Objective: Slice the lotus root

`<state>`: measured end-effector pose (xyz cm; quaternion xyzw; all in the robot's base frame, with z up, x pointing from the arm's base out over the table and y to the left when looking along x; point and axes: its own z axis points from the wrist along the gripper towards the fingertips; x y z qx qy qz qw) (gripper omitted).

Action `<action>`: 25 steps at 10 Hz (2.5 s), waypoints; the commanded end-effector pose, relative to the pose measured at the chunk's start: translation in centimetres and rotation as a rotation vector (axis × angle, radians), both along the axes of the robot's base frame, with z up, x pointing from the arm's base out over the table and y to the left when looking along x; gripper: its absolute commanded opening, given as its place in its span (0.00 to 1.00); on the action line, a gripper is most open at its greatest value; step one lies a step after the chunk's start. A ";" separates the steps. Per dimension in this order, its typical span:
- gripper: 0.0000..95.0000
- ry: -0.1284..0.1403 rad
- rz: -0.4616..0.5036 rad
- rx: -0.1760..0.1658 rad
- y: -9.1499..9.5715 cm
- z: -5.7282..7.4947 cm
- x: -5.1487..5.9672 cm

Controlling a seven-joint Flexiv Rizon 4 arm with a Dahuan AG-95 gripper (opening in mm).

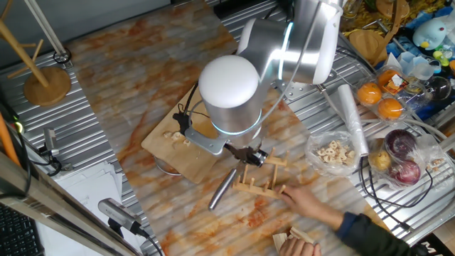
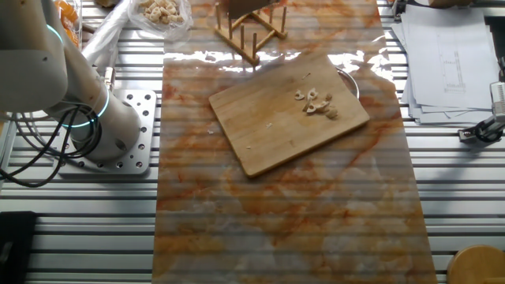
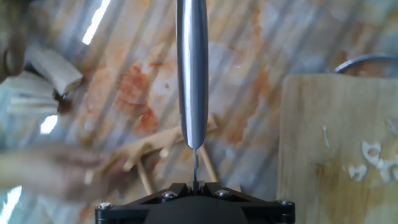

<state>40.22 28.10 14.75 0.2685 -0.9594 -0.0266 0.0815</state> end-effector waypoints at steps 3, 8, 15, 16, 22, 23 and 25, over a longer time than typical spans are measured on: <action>0.00 -0.014 0.021 -0.027 0.0 -1.3 0.3; 0.00 -0.038 -0.046 -0.041 -0.2 -1.9 0.3; 0.00 -0.092 -0.244 -0.075 -0.6 -3.7 0.6; 0.00 -0.087 -0.240 -0.059 -0.7 -4.1 0.7; 0.00 -0.095 -0.183 -0.057 -1.0 -6.9 1.0; 0.00 -0.096 -0.184 -0.060 -1.1 -7.1 1.1; 0.00 -0.102 -0.182 -0.067 -1.1 -7.9 1.1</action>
